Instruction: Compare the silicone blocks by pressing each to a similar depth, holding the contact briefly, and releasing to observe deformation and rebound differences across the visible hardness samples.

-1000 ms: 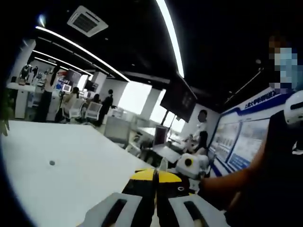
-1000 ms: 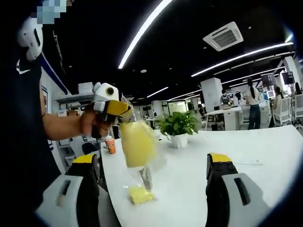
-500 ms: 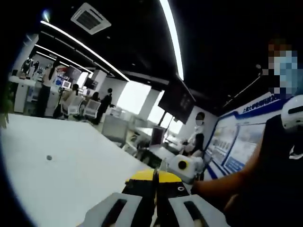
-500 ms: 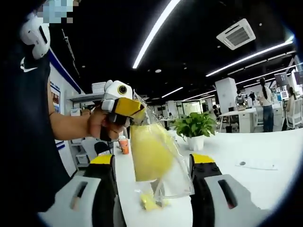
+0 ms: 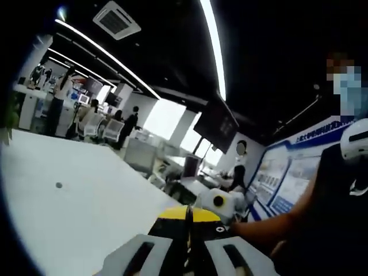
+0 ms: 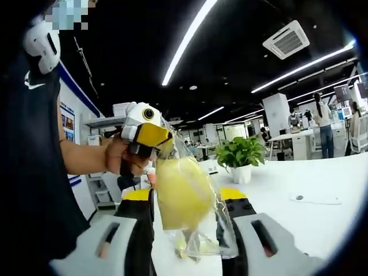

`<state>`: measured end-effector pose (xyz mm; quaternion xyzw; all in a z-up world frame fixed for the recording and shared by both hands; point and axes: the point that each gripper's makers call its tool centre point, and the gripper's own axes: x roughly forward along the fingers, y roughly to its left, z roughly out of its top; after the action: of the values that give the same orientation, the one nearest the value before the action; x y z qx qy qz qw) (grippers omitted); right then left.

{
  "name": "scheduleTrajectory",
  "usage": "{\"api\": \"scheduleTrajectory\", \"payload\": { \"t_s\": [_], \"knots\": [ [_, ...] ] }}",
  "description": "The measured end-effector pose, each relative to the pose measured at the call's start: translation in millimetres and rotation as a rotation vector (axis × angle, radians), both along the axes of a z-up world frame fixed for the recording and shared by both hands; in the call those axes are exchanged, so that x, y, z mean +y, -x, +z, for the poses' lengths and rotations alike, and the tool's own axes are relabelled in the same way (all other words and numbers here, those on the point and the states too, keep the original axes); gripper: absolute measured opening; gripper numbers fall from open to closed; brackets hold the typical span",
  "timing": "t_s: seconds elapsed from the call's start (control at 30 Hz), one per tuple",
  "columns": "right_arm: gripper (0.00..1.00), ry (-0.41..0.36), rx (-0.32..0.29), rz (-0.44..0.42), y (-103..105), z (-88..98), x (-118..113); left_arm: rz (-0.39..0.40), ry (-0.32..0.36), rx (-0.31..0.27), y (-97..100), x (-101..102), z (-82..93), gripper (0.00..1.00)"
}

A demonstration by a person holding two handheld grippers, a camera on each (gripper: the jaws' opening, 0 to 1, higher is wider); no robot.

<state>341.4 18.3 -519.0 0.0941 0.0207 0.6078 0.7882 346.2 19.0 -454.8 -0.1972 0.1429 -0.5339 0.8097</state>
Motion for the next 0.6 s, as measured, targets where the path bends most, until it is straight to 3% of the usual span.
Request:
{"api": "scheduleTrajectory", "payload": {
  "t_s": [0.27,0.6],
  "knots": [
    [0.28,-0.007,0.015,0.018,1.2,2.1,1.4,0.023,0.007,-0.011,-2.0,7.0,2.5,0.00],
    [0.14,0.028,0.074,0.055,5.2,1.5,6.5,0.033,0.002,-0.014,-2.4,12.1,-0.1,0.00]
  ]
}}
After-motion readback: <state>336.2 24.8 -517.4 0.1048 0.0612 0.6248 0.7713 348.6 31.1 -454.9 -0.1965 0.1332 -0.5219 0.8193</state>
